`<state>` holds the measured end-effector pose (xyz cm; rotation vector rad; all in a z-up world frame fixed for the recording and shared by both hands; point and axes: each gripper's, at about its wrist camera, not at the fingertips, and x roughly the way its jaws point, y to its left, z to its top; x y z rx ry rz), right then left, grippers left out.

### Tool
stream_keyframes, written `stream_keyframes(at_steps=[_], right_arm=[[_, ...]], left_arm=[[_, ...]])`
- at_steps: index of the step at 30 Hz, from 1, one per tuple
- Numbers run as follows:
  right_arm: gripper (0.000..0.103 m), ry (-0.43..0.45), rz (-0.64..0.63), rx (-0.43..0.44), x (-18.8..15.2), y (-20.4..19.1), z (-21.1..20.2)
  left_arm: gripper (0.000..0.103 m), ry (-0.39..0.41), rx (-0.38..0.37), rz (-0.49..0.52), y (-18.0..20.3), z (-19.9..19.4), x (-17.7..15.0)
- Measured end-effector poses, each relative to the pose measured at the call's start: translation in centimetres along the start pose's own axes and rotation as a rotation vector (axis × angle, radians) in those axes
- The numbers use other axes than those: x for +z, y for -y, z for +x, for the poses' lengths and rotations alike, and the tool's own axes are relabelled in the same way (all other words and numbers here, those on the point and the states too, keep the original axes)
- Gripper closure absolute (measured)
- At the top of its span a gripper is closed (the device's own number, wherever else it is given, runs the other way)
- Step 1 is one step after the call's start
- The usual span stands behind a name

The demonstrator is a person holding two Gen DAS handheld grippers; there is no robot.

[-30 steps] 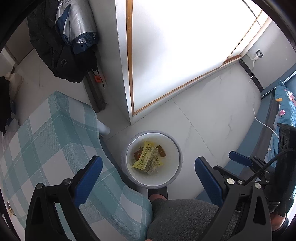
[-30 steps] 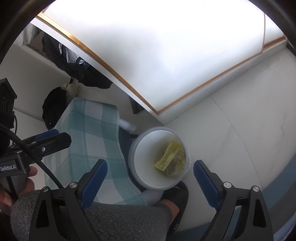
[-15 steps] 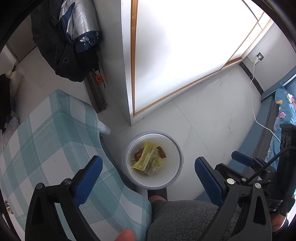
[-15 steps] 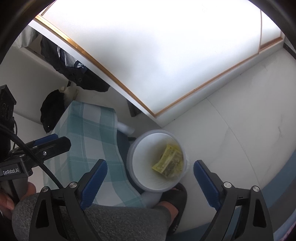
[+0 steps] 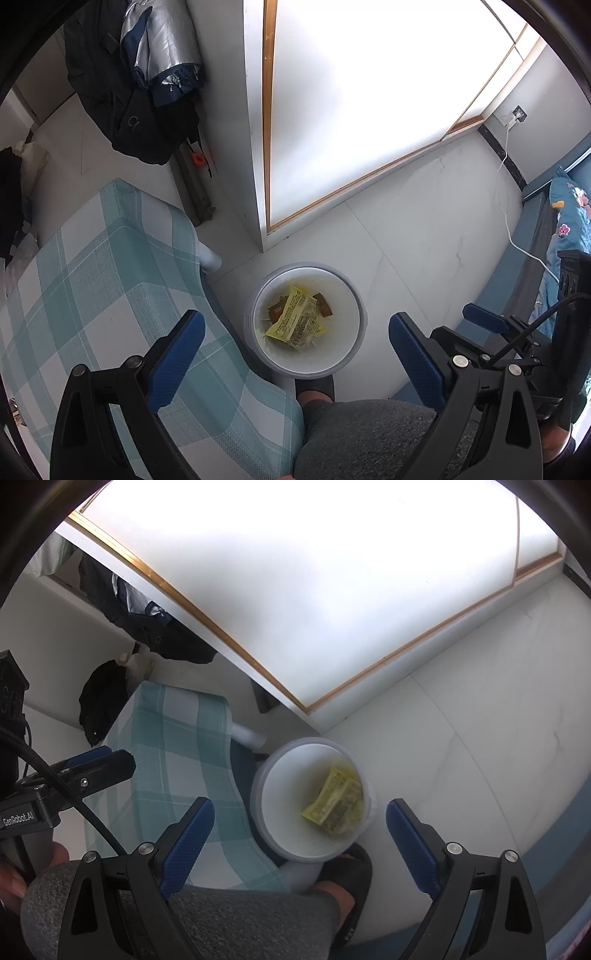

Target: Collect trash

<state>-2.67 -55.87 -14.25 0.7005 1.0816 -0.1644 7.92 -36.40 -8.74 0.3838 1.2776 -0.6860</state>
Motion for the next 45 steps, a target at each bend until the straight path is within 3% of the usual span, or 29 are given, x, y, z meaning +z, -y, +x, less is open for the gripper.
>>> stream_keyframes(at_steps=[45], right_arm=[[0.008, -0.010, 0.013, -0.021, -0.50, 0.87, 0.35]], left_arm=[[0.005, 0.013, -0.008, -0.023, -0.20, -0.18, -0.16]])
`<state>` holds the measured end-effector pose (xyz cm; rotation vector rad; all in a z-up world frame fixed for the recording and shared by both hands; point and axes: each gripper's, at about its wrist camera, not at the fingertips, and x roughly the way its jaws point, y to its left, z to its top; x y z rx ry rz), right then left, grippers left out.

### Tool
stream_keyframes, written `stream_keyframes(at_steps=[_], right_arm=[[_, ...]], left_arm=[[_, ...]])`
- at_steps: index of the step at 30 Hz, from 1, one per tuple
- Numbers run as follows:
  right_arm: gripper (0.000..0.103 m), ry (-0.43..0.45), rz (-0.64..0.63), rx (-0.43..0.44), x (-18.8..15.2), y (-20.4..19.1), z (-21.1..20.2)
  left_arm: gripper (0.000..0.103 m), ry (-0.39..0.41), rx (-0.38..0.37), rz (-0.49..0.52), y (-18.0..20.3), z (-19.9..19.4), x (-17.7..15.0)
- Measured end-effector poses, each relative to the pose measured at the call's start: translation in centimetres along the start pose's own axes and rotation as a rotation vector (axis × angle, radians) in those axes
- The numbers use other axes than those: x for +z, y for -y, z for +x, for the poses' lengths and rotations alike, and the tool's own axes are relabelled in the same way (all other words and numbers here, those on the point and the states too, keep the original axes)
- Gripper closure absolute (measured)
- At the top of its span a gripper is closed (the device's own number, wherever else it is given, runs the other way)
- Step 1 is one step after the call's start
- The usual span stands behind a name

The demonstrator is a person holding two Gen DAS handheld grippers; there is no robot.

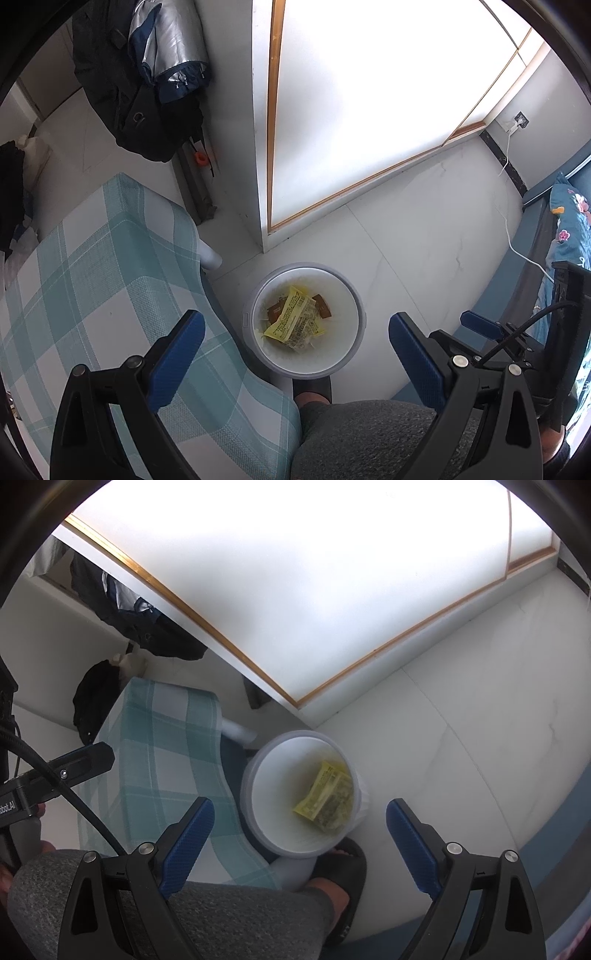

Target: Collect trash

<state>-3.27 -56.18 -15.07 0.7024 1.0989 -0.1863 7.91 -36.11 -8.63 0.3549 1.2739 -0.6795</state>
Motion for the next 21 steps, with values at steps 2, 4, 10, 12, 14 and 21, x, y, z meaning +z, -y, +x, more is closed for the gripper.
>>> stream_keyframes(at_steps=[2, 4, 10, 12, 14, 21], right_arm=[[0.008, 0.000, 0.000, 0.000, 0.02, 0.02, 0.01], [0.008, 0.001, 0.000, 0.001, 0.03, 0.04, 0.02], [0.008, -0.001, 0.000, -0.001, 0.11, 0.08, 0.07], [0.008, 0.001, 0.000, -0.001, 0.11, 0.10, 0.05], [0.008, 0.000, 0.001, -0.001, 0.09, 0.09, 0.10], [0.008, -0.004, -0.002, -0.001, -0.03, -0.12, 0.23]], left_arm=[[0.005, 0.001, 0.006, -0.003, -0.01, 0.00, -0.02], [0.005, 0.000, 0.008, -0.003, -0.02, 0.03, -0.05], [0.005, -0.007, 0.019, 0.003, 0.06, 0.15, 0.03], [0.005, -0.005, 0.026, -0.002, -0.02, 0.16, 0.03], [0.005, -0.009, 0.025, -0.008, -0.10, 0.23, 0.03], [0.005, 0.006, 0.028, -0.029, -0.30, -0.04, 0.10]])
